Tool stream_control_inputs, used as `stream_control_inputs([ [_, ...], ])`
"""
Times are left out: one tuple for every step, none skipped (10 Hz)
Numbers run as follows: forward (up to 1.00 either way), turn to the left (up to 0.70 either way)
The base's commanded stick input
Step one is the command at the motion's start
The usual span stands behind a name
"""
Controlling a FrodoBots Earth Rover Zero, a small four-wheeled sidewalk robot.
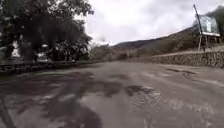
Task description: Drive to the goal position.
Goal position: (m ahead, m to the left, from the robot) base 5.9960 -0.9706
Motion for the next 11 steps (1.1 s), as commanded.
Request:
stream_control_inputs([
  [0.7, 0.0],
  [0.7, 0.0],
  [0.7, 0.0],
  [0.7, 0.0],
  [0.7, 0.0],
  [0.7, 0.0],
  [0.7, 0.0],
  [0.7, 0.0],
  [0.7, 0.0],
  [0.7, 0.0],
  [0.7, 0.0],
])
